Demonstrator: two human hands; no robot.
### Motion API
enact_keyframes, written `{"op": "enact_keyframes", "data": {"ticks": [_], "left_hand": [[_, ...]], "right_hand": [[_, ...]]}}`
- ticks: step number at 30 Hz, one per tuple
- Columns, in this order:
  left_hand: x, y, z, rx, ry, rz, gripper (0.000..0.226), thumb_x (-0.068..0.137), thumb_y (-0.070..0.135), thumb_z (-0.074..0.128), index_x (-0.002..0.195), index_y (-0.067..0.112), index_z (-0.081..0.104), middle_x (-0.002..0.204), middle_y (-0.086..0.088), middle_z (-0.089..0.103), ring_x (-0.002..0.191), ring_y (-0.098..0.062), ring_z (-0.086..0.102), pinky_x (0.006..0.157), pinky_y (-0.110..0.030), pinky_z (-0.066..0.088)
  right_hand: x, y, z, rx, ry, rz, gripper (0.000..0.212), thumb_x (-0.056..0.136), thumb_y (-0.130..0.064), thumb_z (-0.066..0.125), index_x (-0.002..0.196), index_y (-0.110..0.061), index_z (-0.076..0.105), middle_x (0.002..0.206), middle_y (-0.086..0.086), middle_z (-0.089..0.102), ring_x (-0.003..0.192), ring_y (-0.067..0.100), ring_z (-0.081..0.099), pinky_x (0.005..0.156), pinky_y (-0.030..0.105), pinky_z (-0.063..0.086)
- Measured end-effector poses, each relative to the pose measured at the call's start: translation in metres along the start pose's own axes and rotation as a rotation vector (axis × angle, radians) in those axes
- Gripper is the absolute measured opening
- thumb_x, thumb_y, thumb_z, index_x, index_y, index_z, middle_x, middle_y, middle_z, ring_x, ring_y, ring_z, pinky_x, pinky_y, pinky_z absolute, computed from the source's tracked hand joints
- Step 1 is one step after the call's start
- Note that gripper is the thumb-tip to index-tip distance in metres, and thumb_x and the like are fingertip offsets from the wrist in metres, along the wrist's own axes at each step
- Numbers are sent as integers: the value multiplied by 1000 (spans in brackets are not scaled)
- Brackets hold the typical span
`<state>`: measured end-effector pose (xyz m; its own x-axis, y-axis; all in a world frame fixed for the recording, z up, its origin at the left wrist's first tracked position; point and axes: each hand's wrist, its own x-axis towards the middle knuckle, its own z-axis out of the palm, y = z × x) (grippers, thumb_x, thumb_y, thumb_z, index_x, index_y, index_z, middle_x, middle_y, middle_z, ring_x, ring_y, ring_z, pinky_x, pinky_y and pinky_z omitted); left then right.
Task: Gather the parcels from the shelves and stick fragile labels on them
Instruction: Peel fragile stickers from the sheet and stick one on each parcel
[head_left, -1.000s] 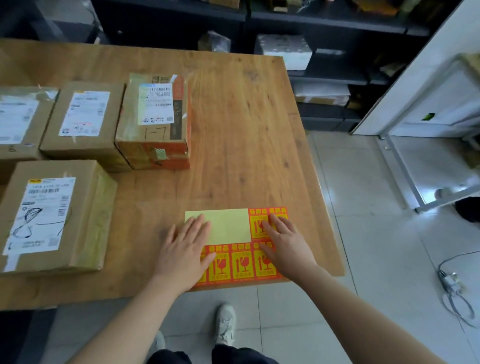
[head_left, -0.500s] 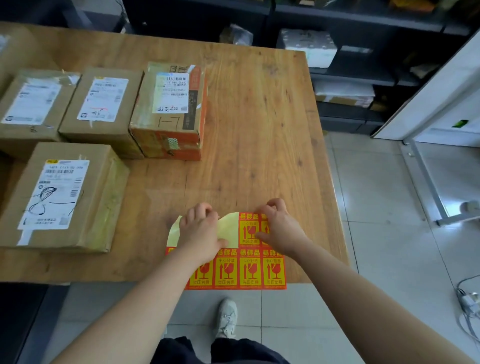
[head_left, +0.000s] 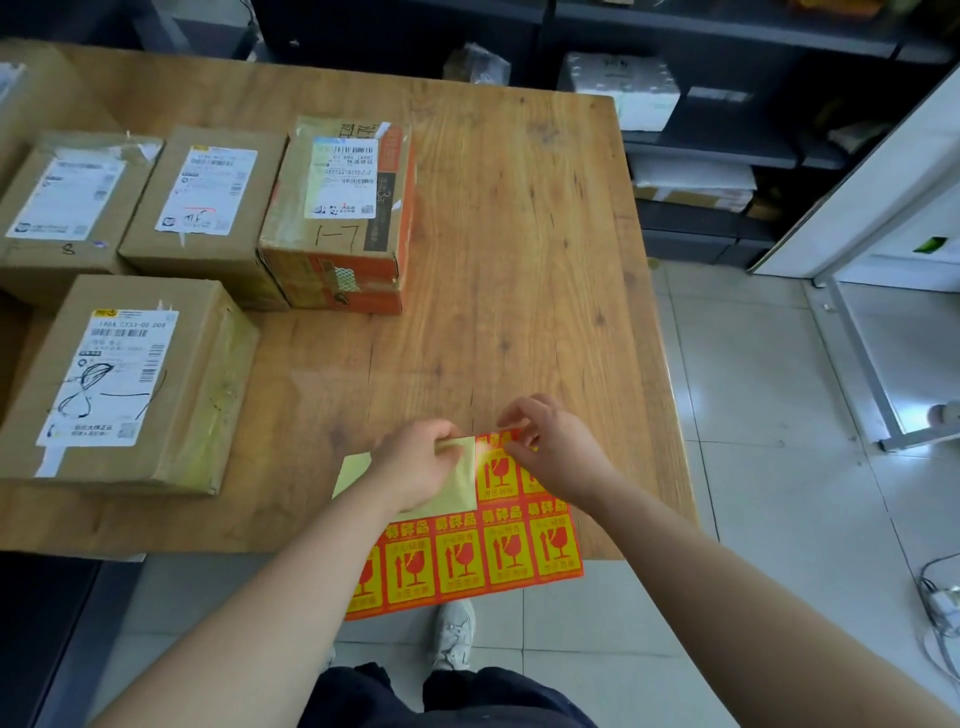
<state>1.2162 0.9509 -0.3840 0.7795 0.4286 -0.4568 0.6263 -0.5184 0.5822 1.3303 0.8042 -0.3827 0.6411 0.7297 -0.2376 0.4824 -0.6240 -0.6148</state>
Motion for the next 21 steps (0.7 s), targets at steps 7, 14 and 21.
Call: {"op": "enact_keyframes", "data": {"ticks": [7,14,21], "left_hand": [[-8,5,3,-471,67,23,11,89,21,63,96,17,71,86,4,69,76,-8,59,68,-23,45],[-14,4,2,-443,66,58,19,91,27,60,102,17,71,92,6,70,88,-9,64,78,-27,49],[-16,1,4,-515,147,68,8,86,20,67,88,27,69,84,8,70,80,-9,64,72,-23,50]], "right_hand": [[-8,-14,19,215,146,88,18,80,-27,73,96,-20,74,87,-8,69,80,5,64,75,22,50],[-10,-25,23,384,172,134,16,80,-24,75,93,-15,76,77,-11,70,69,-5,63,63,9,46],[-12,-27,23,441,170,137,3,80,-18,74,83,-17,74,75,-9,71,68,0,66,63,16,52]]}}
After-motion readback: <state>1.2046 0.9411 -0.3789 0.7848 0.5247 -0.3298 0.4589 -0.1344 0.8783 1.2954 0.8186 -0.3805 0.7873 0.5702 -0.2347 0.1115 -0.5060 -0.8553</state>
